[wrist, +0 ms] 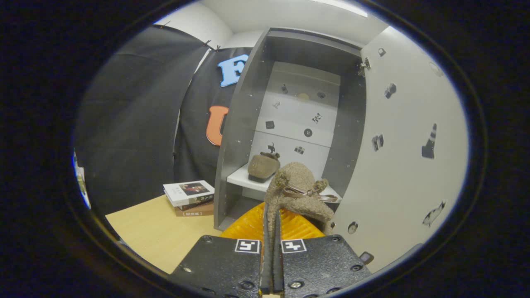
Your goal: Open the shoe cabinet door, grab the shoes and put them into the shoe cabinet, then close the shoe cabinet door.
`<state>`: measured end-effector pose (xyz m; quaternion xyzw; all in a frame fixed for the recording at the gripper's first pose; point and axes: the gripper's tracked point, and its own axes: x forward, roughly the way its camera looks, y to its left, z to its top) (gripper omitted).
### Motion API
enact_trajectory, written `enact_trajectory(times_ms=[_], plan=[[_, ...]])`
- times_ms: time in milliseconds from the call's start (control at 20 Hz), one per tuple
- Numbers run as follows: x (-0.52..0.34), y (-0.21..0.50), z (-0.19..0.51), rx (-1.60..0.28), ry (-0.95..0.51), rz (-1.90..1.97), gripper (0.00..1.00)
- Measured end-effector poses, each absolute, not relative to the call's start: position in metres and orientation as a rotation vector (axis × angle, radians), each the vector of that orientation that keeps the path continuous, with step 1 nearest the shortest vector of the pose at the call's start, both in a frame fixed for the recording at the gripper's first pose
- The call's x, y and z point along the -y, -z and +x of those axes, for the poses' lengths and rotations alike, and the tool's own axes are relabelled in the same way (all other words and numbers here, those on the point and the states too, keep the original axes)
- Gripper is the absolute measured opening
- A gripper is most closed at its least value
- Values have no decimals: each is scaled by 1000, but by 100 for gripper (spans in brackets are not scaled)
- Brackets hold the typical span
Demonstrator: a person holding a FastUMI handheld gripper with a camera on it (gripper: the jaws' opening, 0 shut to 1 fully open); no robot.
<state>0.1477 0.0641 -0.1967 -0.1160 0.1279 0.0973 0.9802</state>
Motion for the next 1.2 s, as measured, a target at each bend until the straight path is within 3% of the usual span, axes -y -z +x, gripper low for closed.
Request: enact_trajectory(times_ms=[450,750,1200], plan=[[-60,147,289,-335,-117,-294,6],[-51,197,383,-407,-93,-434,6],[-31,246,459,-421,-97,-508,9]])
